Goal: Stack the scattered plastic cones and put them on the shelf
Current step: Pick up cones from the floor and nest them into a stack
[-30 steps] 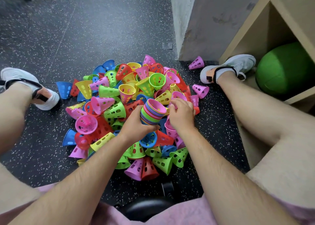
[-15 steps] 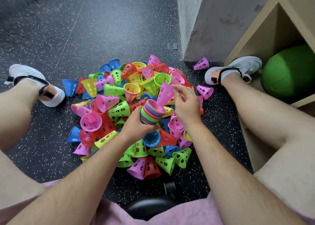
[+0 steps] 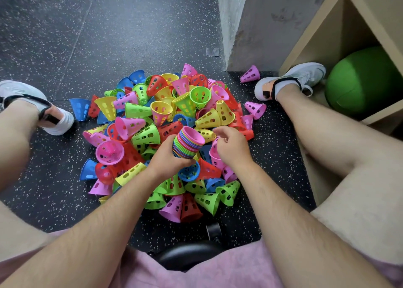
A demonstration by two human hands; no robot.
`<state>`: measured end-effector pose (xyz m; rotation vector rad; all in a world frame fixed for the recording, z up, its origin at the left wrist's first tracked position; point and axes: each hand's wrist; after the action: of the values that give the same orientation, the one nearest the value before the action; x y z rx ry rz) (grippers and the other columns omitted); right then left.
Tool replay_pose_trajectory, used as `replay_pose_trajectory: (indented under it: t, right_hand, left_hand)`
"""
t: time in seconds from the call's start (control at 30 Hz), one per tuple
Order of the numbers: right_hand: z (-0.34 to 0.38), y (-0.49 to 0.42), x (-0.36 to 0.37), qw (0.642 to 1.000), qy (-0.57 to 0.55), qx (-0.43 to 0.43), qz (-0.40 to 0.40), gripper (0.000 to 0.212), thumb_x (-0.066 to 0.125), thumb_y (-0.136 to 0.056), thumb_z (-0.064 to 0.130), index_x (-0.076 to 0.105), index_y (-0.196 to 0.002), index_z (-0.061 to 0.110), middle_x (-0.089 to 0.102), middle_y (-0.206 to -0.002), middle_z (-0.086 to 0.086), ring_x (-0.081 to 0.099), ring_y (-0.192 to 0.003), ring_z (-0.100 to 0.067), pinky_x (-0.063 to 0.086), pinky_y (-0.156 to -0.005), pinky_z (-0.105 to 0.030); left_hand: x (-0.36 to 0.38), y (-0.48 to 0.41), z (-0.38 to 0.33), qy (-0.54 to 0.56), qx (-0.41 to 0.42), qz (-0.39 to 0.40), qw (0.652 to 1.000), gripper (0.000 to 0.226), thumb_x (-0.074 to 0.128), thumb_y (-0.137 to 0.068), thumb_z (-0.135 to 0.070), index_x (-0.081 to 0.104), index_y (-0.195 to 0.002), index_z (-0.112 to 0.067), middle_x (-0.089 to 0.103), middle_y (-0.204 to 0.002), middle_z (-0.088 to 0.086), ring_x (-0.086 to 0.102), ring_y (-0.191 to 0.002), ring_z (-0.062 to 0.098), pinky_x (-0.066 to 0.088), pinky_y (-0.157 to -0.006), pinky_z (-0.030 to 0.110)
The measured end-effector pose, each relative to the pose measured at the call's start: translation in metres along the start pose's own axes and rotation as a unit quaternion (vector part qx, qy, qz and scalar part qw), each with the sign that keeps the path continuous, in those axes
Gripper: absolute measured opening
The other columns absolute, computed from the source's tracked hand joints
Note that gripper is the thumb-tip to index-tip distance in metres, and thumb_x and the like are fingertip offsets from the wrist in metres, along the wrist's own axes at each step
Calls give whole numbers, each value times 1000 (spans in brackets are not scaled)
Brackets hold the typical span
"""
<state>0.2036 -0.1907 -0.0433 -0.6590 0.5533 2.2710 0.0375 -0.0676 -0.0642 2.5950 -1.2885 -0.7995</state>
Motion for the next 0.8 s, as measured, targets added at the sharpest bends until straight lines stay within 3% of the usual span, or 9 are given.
replay_pose_trajectory:
  t: [0.17,0.37,0.47,0.57,0.67,0.8]
  right_hand:
    - [-20,6,-3,978,189,17,87,39,58,-81,18,66,-116,33,53,-133,9,33,-130,-19,28,-111,-38]
    - [-18,6,2,972,229,-4,53,43,56,-88,12,52,-127,26,52,-131,3,38,-127,-22,30,-111,-43]
    - [-22,5,3,976,215,-3,39,30,52,-90,4,54,-111,26,57,-121,2,47,-116,-23,38,-104,-42]
    - [-25,3,4,981,194,-4,4,23,52,-90,1,50,-92,24,58,-103,1,55,-99,-26,45,-83,-39]
    - [-26,0,3,981,192,-3,-19,18,50,-91,2,52,-91,20,59,-95,3,56,-90,-27,46,-75,-39]
    - [-21,-5,-4,985,159,-13,-64,19,48,-93,2,60,-98,16,60,-99,0,53,-88,-21,40,-72,-31]
  left_hand:
    - [5,1,2,-14,-3,21,1000,70,93,-71,-19,52,-127,-25,65,-107,-1,68,-94,13,57,-78,27]
    - [9,1,2,-18,-4,32,999,73,93,-71,-18,50,-130,-25,64,-107,-3,66,-93,9,53,-74,21]
    - [9,2,3,-16,-6,33,999,74,93,-71,-17,50,-130,-25,64,-108,-3,66,-94,10,53,-75,22]
    - [9,2,3,-10,-5,29,1000,73,94,-70,-18,51,-129,-26,65,-107,-3,67,-94,11,55,-77,26]
    - [8,2,4,-2,-5,29,1000,73,94,-70,-17,51,-129,-25,65,-107,-4,68,-94,10,54,-76,24]
    - [6,2,4,1,-6,27,1000,70,94,-71,-18,52,-127,-27,65,-106,-4,68,-95,11,54,-76,24]
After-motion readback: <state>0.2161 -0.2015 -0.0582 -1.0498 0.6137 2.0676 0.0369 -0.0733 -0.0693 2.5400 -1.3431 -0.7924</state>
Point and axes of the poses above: each hand's wrist, its own y-axis away from the middle knuckle, its own x-axis out of the palm, z = x × y
